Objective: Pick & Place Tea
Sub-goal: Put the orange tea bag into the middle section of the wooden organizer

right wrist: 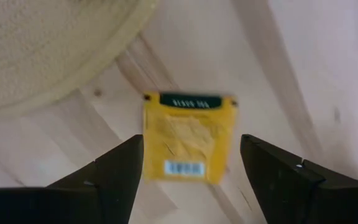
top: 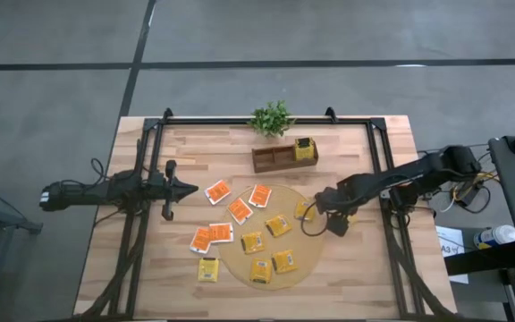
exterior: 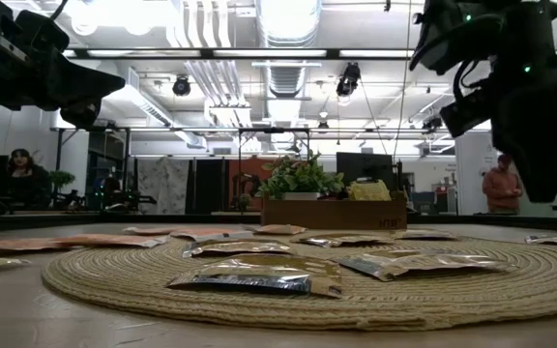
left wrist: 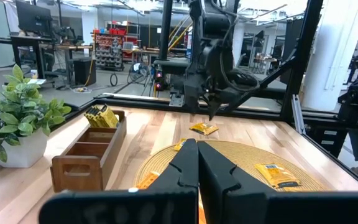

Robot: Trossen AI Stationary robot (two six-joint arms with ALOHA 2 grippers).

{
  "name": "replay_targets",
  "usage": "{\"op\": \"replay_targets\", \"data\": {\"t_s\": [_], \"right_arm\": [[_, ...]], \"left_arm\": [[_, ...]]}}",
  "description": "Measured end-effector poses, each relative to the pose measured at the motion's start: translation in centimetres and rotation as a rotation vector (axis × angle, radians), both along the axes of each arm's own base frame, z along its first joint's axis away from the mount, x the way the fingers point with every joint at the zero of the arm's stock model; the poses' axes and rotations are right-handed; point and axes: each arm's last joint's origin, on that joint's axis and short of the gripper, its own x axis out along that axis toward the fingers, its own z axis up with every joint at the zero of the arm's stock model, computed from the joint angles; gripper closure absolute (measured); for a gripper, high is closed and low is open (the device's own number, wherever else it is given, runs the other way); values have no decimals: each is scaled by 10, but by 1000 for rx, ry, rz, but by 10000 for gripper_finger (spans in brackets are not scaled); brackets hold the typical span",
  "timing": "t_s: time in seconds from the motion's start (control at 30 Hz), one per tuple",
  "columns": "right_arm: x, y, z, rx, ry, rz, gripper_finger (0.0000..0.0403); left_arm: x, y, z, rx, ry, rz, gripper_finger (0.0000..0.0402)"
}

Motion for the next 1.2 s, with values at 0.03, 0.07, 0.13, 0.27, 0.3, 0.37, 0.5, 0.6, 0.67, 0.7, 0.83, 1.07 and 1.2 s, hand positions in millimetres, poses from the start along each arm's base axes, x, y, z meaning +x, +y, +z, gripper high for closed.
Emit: {"op": "replay_targets", "data": {"t_s": [0.03,0.07,0.13,0.27,0.3,0.37,0.5,0.6,0.67,0.7,0.83,1.07,1.2], "right_arm": [[2,1,-3,1,-3,7,135],[4,2,-7,1,-7,20,135],[8,3,-12,3,-11,35,136],[6,3,-21,-4,38,37,138],[6,3,-22,-4,42,38,137],[5,4,-22,-1,44,41,137],[4,4,-20,2,30,48,140],[2,4,-24,17,35,59,144],[2,5,-28,36,18,67,145],[2,5,-31,44,8,68,144],[-3,5,-40,59,-3,65,146],[-9,3,-46,49,16,62,162],[-10,3,-47,48,16,63,177]], "left_arm": [[0,0,0,0,0,0,402],[0,0,0,0,0,0,402],[0,0,0,0,0,0,402],[0,0,0,0,0,0,402],[0,0,0,0,0,0,402],[0,0,0,0,0,0,402],[0,0,0,0,0,0,402],[0,0,0,0,0,0,402],[0,0,0,0,0,-1,402],[0,0,0,0,0,-1,402],[0,0,0,0,0,-1,402],[0,0,0,0,0,-1,402],[0,0,0,0,0,-1,402]]}}
